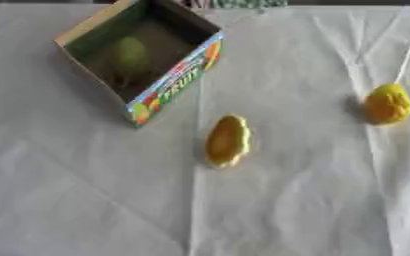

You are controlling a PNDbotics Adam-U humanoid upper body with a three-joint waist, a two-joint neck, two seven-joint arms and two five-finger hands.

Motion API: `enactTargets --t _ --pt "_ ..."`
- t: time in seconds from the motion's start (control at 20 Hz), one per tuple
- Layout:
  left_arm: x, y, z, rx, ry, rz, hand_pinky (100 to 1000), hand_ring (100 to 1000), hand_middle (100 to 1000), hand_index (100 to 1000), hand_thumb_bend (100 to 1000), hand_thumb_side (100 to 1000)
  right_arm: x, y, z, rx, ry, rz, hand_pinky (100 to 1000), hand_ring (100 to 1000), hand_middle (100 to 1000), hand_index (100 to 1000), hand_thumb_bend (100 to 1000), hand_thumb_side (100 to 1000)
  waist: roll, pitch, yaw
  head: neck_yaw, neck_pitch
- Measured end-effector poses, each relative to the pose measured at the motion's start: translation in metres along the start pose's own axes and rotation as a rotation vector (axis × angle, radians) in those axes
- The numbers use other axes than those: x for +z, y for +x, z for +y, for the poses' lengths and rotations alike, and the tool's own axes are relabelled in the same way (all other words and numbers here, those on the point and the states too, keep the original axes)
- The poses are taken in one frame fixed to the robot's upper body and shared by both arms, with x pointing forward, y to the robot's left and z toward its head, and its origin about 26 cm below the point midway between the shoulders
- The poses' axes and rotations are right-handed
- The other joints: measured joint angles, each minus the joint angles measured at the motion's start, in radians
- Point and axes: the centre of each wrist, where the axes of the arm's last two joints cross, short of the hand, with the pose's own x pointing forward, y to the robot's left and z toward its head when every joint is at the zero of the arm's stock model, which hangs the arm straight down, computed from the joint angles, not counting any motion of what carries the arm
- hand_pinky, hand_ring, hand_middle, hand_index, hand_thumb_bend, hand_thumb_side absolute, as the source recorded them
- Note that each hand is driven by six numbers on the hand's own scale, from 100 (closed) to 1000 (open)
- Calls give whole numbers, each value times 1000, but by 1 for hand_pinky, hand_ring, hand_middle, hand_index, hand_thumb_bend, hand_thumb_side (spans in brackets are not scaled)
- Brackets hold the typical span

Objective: Pick up objects on the table and place them in the box.

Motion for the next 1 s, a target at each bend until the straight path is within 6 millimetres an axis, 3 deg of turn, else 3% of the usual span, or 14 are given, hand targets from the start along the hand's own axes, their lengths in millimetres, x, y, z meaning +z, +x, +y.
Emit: enactTargets --t 0.3,0.6,1.0 --pt "1 0 1 -2 -5 2 815 802 803 897 191 368 -12 1 -6 72 137 0 862 1000 794 887 100 144 6 -2 -7 -33 0" --pt "3 0 1 -4 -14 10 815 802 804 897 186 370 -17 2 -6 114 257 30 870 1000 842 914 100 161 8 -11 -12 -35 0" --pt "4 0 1 2 -20 16 815 803 805 897 180 372 2 -20 -5 145 383 150 896 1000 871 943 100 330 11 -13 -13 -33 0"
